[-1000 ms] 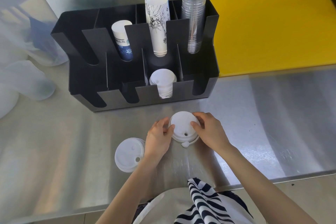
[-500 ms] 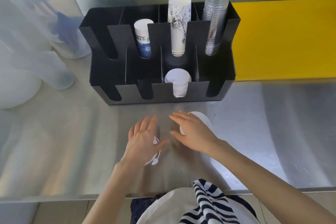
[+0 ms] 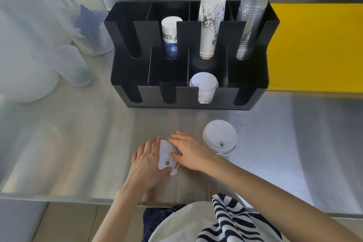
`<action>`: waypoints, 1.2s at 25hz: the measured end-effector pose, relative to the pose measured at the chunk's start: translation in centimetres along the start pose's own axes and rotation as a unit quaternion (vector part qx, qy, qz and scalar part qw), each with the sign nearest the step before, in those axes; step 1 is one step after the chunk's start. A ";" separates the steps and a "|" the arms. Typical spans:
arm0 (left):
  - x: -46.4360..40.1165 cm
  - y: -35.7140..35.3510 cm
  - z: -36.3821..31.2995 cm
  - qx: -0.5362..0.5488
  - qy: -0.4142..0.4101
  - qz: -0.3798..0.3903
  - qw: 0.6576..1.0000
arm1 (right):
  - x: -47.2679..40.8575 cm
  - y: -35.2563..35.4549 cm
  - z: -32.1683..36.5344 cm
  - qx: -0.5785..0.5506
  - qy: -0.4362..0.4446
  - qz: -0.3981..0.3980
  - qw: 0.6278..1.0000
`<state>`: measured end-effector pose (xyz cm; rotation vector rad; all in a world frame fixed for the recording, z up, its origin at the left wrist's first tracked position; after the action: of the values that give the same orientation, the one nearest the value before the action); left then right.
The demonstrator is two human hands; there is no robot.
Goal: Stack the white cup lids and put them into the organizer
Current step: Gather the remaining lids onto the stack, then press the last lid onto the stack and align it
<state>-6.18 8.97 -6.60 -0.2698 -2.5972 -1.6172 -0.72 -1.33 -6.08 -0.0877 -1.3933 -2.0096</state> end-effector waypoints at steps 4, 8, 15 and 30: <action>-0.2 0.4 -0.3 0.027 -0.015 -0.025 0.999 | 0.3 0.4 -0.3 -0.062 -0.026 -0.006 0.998; -0.6 1.1 -1.2 0.092 -0.071 -0.052 0.992 | 0.7 2.7 -1.4 -0.181 -0.063 -0.037 0.981; -1.3 2.4 -2.0 0.227 -0.024 -0.161 0.960 | 1.9 5.3 -4.6 -0.324 -0.137 -0.078 0.933; -4.8 1.3 -6.3 0.406 0.027 -0.109 0.907 | 5.0 8.0 -10.5 -0.354 -0.197 -0.159 0.900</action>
<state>-1.44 3.38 -3.36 0.1257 -3.0426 -0.4326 3.23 -14.21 -2.06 -0.6572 -0.8487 -2.8108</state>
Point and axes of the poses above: each hand's wrist, its own x-axis away from the middle knuckle, its own y-axis out of the back of the hand, z = x × y, the point moved 6 cm from there along -x, towards the middle knuckle, and after that the axes turned 15 degrees about -y, right-handed, at the moved point
